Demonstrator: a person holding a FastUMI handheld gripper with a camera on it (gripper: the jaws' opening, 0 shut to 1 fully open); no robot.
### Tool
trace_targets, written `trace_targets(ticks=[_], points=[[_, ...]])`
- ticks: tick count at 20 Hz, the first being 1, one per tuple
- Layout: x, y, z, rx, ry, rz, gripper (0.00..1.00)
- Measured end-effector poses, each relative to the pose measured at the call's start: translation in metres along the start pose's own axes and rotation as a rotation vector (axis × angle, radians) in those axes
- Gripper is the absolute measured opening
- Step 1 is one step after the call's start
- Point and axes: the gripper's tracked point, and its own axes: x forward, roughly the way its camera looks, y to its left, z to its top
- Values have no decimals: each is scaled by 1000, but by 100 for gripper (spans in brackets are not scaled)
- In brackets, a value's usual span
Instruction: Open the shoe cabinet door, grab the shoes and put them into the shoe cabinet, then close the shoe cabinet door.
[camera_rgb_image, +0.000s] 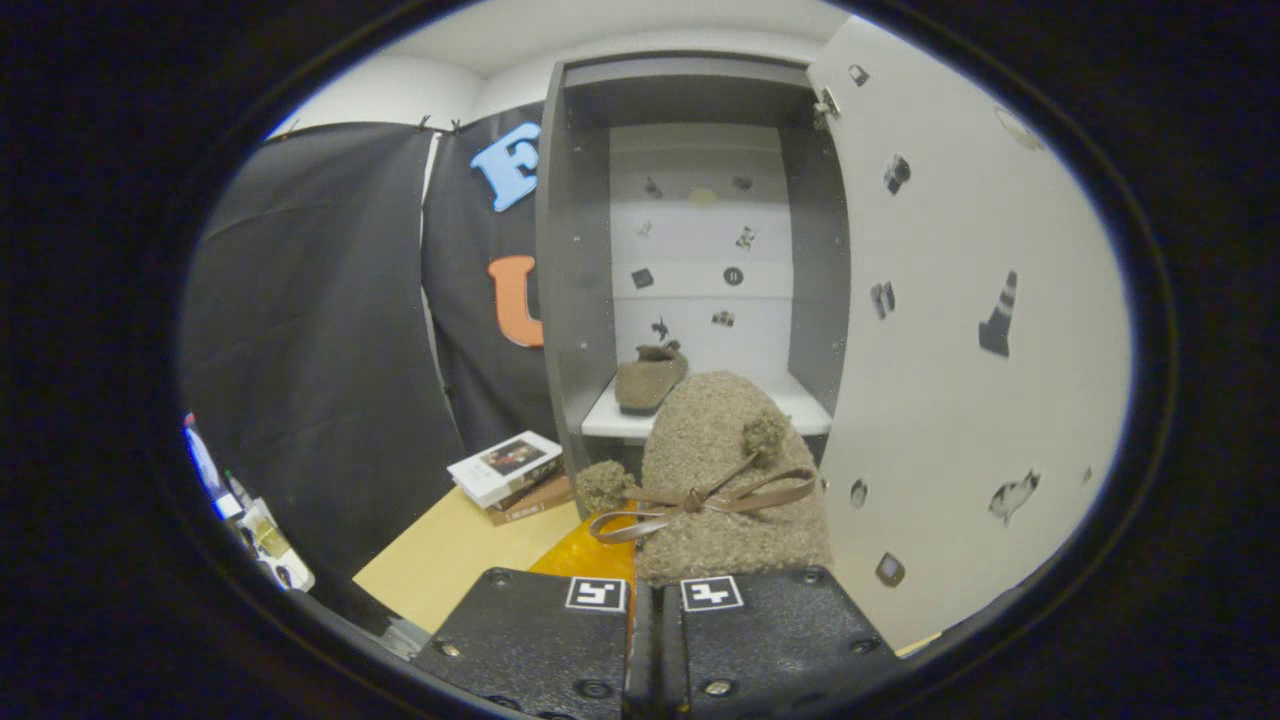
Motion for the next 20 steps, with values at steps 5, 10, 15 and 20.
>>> trace_targets(ticks=[5,10,15,20], points=[[47,-11,53,5,-48,-22,7],[116,-22,102,-14,-95,-27,7],[188,-39,135,-35,-120,-50,7],[260,-62,139,-18,-80,-72,7]])
